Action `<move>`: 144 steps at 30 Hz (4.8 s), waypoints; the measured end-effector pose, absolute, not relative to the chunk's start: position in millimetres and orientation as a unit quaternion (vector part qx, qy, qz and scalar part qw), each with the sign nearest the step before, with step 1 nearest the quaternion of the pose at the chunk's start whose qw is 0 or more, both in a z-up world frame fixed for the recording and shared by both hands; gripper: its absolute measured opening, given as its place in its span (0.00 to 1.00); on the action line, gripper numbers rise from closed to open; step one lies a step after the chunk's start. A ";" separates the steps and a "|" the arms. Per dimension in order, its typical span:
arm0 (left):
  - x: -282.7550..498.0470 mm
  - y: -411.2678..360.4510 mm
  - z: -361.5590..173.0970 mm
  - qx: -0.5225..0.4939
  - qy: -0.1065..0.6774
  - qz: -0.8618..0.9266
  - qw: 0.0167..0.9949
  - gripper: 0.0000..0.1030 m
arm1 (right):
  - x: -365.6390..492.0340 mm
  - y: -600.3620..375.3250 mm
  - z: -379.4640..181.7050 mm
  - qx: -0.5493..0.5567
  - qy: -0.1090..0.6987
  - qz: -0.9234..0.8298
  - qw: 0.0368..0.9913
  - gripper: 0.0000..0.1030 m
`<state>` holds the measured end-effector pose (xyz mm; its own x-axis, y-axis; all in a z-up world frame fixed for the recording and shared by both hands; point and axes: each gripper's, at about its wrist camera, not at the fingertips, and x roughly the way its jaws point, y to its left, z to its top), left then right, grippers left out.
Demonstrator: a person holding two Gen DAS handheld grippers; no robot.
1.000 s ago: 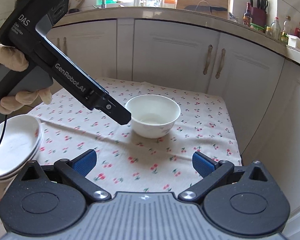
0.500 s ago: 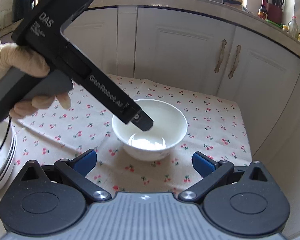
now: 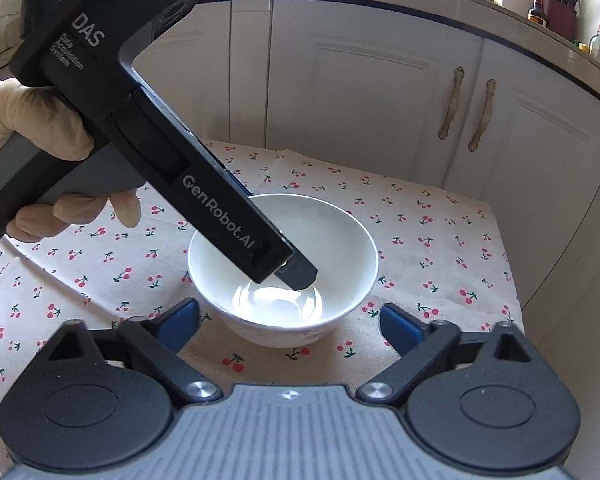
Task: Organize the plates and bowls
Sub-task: 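Close the left gripper on the white bowl's rim, then lift the white bowl with the left gripper and carry it toward the nested bowls, then lower the bowl onto the nested bowls and open the left gripper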
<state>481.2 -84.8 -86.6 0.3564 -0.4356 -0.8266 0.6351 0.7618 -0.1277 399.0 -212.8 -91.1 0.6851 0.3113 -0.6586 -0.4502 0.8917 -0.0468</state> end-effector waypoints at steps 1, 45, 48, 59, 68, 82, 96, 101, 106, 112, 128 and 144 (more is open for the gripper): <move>481.3 -85.2 -86.5 0.108 0.463 -0.330 0.816 0.62 | 399.7 -213.3 -91.0 -0.101 0.338 0.210 0.912 0.90; 392.8 -77.9 -21.4 0.092 0.452 -0.359 0.811 0.57 | 311.9 -202.0 -37.5 -0.153 0.286 0.212 0.922 0.86; 380.1 -74.2 -13.7 0.091 0.450 -0.359 0.813 0.57 | 295.0 -200.1 -29.4 -0.150 0.280 0.212 0.924 0.86; 328.3 -66.6 7.1 0.099 0.438 -0.353 0.820 0.57 | 249.0 -197.8 -11.0 -0.146 0.269 0.221 0.926 0.86; 292.7 -63.9 14.3 0.100 0.437 -0.344 0.825 0.57 | 217.2 -198.9 -7.0 -0.129 0.262 0.228 0.929 0.86; 251.0 -59.3 4.1 0.101 0.449 -0.333 0.823 0.57 | 181.0 -198.8 -16.3 -0.128 0.267 0.247 0.923 0.86; 232.0 -47.7 -15.3 0.087 0.469 -0.320 0.818 0.58 | 160.4 -187.8 -27.5 -0.144 0.277 0.264 0.913 0.86; 232.0 -45.9 -21.5 0.086 0.476 -0.317 0.816 0.58 | 161.9 -184.8 -32.9 -0.146 0.286 0.266 0.909 0.86; 232.8 -44.7 -27.0 0.082 0.479 -0.321 0.813 0.58 | 163.5 -183.7 -38.9 -0.148 0.299 0.268 0.904 0.86; 232.4 -46.1 -27.8 0.087 0.475 -0.324 0.813 0.58 | 164.1 -183.3 -41.5 -0.149 0.304 0.267 0.902 0.86; 227.4 -49.8 -28.2 0.108 0.465 -0.327 0.815 0.63 | 163.6 -183.9 -40.6 -0.152 0.308 0.266 0.900 0.86; 223.3 -44.6 -16.5 0.096 0.439 -0.327 0.831 0.73 | 157.4 -185.7 -32.7 -0.150 0.279 0.282 0.906 0.98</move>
<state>223.3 -44.6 -16.5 0.3995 -0.4602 -0.7928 0.6281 0.7674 -0.1290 157.4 -185.7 -32.7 0.6863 0.4268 -0.5889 -0.5934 0.7968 -0.1141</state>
